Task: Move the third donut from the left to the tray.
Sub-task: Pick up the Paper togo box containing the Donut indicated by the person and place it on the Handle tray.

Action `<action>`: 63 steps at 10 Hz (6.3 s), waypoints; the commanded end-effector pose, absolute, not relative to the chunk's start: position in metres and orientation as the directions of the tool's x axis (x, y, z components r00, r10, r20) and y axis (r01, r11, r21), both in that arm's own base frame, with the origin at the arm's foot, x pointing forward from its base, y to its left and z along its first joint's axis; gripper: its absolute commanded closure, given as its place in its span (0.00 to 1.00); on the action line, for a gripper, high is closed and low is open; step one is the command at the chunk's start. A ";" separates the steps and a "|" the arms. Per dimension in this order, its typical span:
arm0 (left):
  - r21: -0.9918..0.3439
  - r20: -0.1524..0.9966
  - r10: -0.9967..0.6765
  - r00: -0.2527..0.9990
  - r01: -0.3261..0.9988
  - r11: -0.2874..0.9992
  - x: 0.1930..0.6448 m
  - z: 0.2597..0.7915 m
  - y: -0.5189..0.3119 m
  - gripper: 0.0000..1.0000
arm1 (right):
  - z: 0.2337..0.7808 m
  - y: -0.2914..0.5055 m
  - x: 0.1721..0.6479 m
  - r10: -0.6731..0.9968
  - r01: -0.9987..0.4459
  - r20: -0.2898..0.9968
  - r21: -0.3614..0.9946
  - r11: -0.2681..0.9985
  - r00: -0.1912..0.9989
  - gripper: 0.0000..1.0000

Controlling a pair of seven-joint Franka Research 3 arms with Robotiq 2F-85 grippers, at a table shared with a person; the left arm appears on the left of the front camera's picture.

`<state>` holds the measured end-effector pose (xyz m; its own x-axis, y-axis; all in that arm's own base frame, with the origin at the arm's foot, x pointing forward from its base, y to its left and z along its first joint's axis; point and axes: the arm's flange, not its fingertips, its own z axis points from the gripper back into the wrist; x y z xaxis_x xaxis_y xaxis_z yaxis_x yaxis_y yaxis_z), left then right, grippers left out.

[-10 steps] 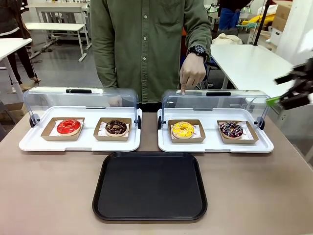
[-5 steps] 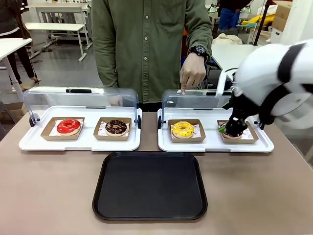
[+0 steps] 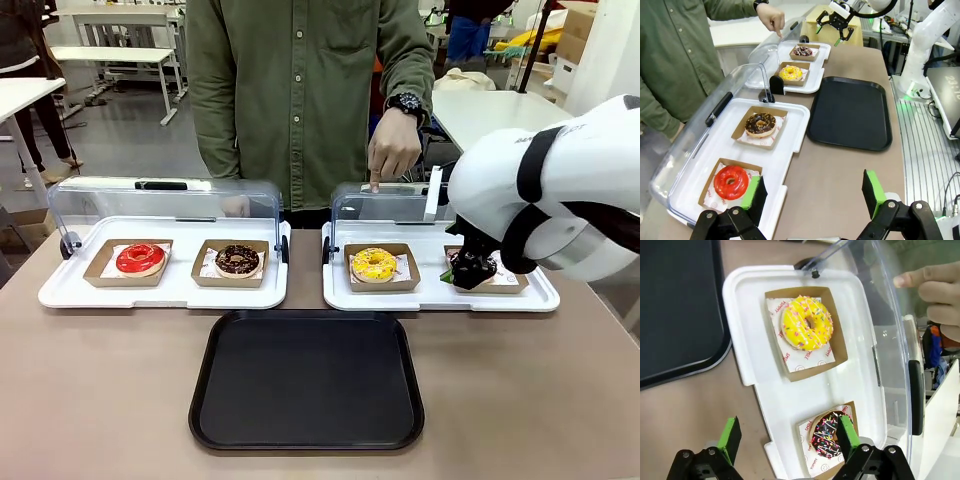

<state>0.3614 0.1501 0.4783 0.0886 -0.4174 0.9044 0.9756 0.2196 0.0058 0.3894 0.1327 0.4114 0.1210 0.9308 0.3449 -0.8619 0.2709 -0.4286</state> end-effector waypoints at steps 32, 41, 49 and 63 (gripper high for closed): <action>0.027 0.915 -0.399 0.062 0.977 0.211 0.361 0.481 0.150 0.00 | 0.306 0.186 0.512 0.994 -0.942 0.094 -0.326 0.078 0.050 1.00; 0.027 0.915 -0.399 0.062 0.977 0.211 0.361 0.481 0.150 0.00 | 0.303 0.187 0.515 0.992 -0.961 0.125 -0.266 0.069 0.037 1.00; 0.027 0.915 -0.399 0.062 0.977 0.211 0.361 0.481 0.150 0.00 | 0.331 0.186 0.482 0.991 -0.929 0.106 -0.352 0.112 0.079 0.98; 0.027 0.915 -0.399 0.062 0.977 0.211 0.361 0.481 0.150 0.00 | 0.341 0.256 0.300 0.975 -0.923 0.223 -0.369 0.106 0.023 0.98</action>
<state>0.3610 0.1505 0.4787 0.0885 -0.4158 0.9051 0.9756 0.2195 0.0054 0.3430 0.2761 0.3639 0.0106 0.9782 0.2073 -0.9296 0.0861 -0.3584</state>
